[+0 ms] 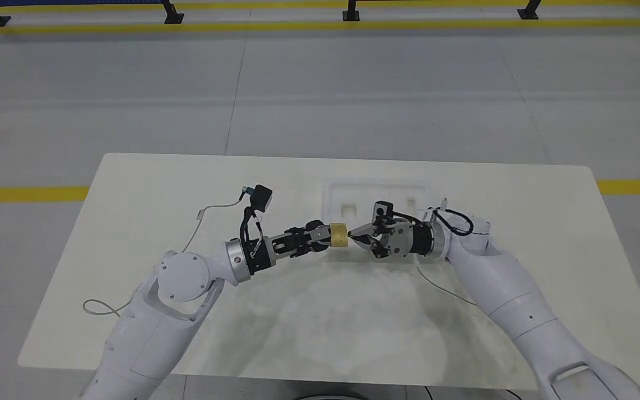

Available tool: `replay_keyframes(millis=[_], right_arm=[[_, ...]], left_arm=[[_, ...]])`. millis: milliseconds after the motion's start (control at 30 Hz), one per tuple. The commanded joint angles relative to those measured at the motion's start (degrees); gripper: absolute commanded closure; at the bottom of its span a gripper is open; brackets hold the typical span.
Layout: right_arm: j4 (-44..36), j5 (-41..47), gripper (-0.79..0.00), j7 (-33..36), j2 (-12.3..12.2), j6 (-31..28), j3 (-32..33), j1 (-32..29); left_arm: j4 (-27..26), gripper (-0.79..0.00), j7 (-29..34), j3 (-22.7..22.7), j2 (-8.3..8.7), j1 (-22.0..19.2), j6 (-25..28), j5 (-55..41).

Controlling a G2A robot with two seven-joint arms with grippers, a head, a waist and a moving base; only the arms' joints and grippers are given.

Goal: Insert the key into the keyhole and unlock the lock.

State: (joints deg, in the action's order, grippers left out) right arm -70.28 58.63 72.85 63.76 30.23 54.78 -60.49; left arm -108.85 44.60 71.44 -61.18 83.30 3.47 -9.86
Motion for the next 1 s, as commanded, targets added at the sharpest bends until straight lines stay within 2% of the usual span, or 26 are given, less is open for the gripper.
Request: replay_keyframes(millis=[0, 533, 967], right_arm=[[-0.47, 0.12, 0.000, -0.35, -0.10, 0.61, 0.28, -0.18], [-1.71, 7.59, 0.000, -4.19, -1.76, 5.39, -2.27, -0.12], [-1.10, 11.31, 0.000, -4.98, -3.09, 6.18, -5.61, 1.52]], left_arm=[[0.00, 0.000, 0.00, 0.00, 0.00, 0.00, 0.00, 0.00], [0.00, 0.000, 0.00, 0.00, 0.00, 0.00, 0.00, 0.00], [0.00, 0.000, 0.00, 0.00, 0.00, 0.00, 0.00, 0.00]])
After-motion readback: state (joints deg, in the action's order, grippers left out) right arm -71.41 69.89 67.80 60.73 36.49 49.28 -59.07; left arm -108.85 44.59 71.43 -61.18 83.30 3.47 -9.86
